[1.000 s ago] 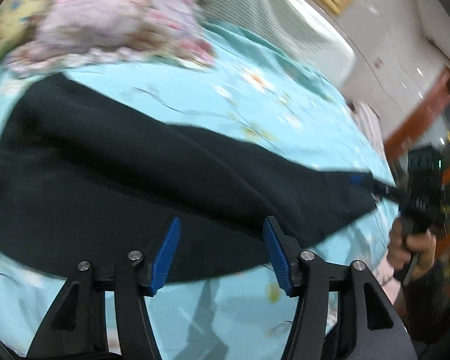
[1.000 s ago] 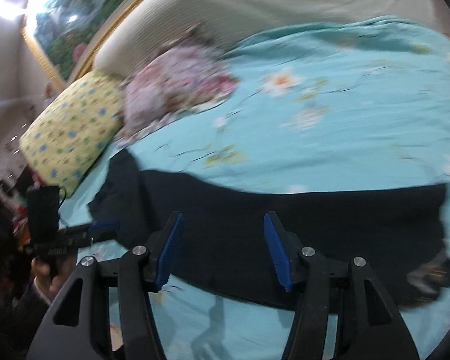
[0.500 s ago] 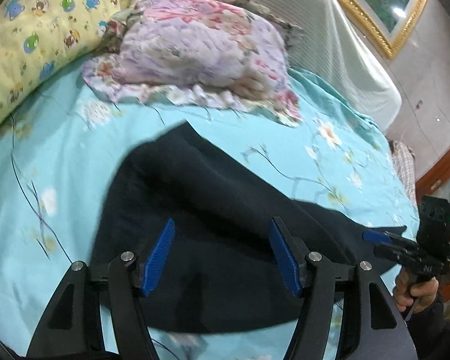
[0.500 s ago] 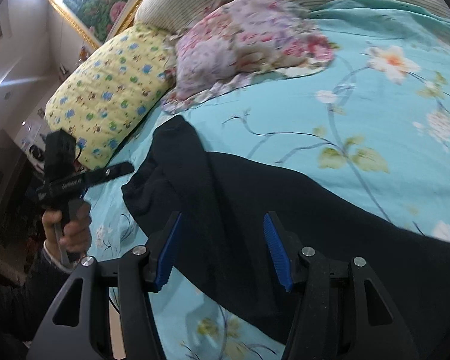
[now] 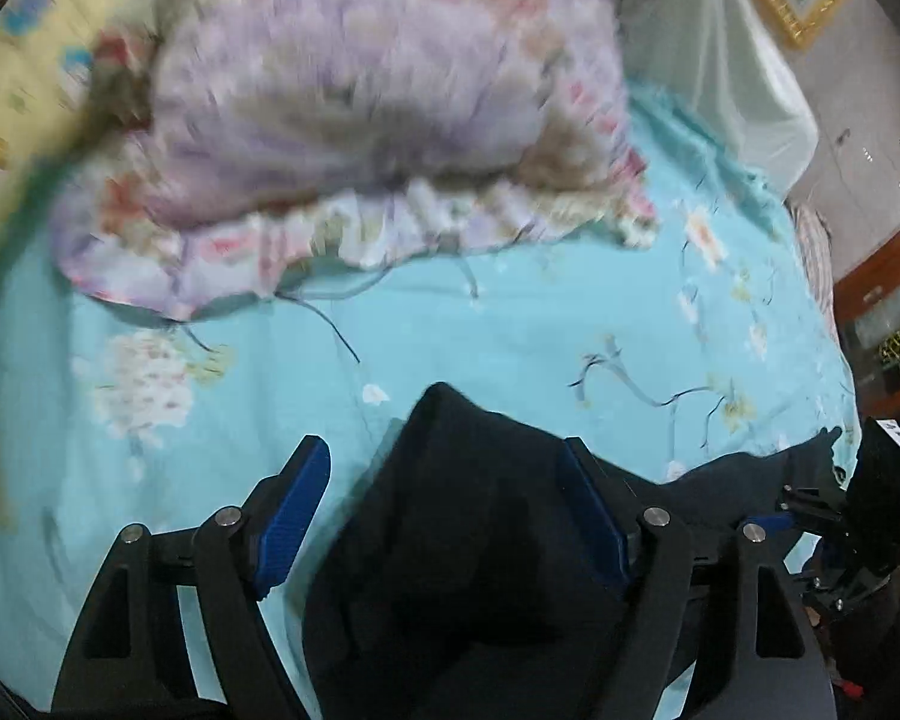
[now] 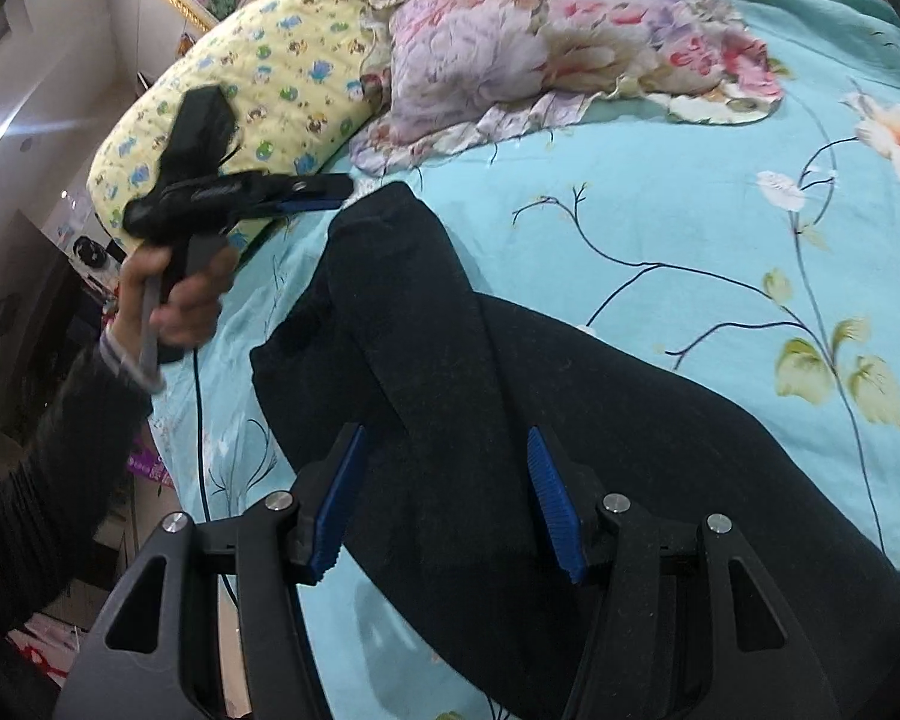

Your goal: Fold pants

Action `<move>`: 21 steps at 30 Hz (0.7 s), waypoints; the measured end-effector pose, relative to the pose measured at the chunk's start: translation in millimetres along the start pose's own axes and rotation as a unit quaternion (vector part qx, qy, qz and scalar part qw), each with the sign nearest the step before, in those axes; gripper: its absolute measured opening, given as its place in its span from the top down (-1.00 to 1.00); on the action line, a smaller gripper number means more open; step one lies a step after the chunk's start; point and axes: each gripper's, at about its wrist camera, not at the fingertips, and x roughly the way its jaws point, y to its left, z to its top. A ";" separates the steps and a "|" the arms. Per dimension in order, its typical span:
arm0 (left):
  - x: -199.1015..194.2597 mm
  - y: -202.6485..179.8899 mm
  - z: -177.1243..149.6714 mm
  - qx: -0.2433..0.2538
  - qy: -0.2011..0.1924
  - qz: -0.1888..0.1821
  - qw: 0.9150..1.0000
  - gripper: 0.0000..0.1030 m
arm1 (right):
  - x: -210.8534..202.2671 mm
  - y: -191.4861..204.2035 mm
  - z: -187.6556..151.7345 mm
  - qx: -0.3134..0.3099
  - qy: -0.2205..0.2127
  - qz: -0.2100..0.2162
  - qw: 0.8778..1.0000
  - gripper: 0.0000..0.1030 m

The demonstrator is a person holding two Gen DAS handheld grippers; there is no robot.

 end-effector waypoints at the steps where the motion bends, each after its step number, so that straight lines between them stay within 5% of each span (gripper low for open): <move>1: 8.8 5.1 3.4 -0.008 0.014 -0.007 1.000 -0.52 | 2.4 -1.2 0.0 0.000 0.005 0.001 1.000 -0.10; 7: 27.2 13.6 6.2 -0.009 0.030 -0.031 0.999 -0.35 | 20.2 -4.6 4.2 0.008 0.031 0.016 0.999 -0.08; 9: 22.2 10.2 3.2 -0.001 0.022 -0.041 0.999 0.22 | 22.7 -1.4 5.2 -0.001 0.030 0.014 0.999 0.24; 10: 18.7 8.4 1.0 0.001 0.017 -0.036 0.999 0.28 | 23.3 0.7 5.8 -0.007 0.030 0.009 1.000 0.42; 12: 10.2 2.2 -3.6 0.013 0.001 -0.025 1.000 0.76 | 22.6 4.1 6.3 -0.018 0.024 0.000 1.000 0.77; 21: -56.1 -10.9 -42.2 0.021 -0.104 -0.032 0.994 0.87 | 1.3 29.5 0.8 -0.068 -0.020 -0.012 0.997 0.87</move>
